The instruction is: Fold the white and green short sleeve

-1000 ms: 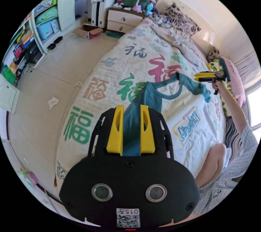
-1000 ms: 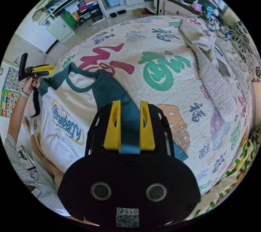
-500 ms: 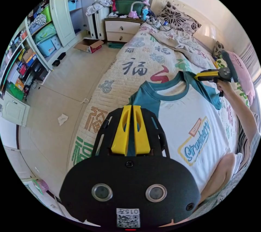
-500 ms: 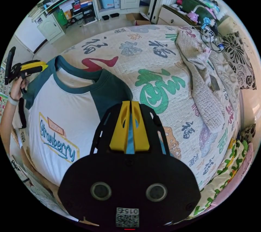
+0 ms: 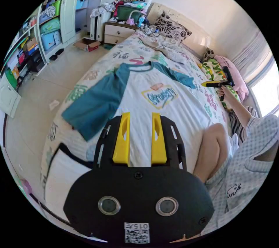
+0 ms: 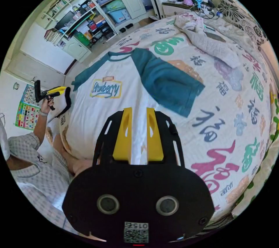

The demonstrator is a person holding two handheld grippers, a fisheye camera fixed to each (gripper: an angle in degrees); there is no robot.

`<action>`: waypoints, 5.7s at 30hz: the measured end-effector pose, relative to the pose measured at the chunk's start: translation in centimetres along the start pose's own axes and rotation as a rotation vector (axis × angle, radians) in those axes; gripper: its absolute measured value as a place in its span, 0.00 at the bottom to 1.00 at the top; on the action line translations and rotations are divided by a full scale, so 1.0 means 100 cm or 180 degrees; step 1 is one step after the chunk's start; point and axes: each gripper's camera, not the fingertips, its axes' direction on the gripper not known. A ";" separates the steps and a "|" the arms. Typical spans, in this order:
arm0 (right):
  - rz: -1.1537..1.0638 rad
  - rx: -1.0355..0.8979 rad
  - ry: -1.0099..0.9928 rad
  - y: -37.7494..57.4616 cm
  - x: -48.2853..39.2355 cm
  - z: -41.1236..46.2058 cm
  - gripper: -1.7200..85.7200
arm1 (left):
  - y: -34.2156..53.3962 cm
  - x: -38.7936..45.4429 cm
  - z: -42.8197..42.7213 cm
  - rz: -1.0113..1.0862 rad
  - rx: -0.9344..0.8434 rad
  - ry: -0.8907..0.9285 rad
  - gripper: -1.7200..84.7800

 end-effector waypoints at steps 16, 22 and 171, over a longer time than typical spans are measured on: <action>0.0748 -0.0828 -0.0844 0.197 -0.019 0.059 0.09 | 0.238 0.066 0.027 -0.1279 -0.0512 -0.0250 0.12; 0.0584 -0.0767 -0.0559 0.219 -0.040 0.043 0.03 | 0.252 0.077 0.004 -0.1183 -0.0460 -0.0150 0.02; 0.0566 0.0608 0.0243 -0.010 0.079 0.192 0.08 | -0.451 0.240 0.309 0.0290 0.0153 -0.0015 0.10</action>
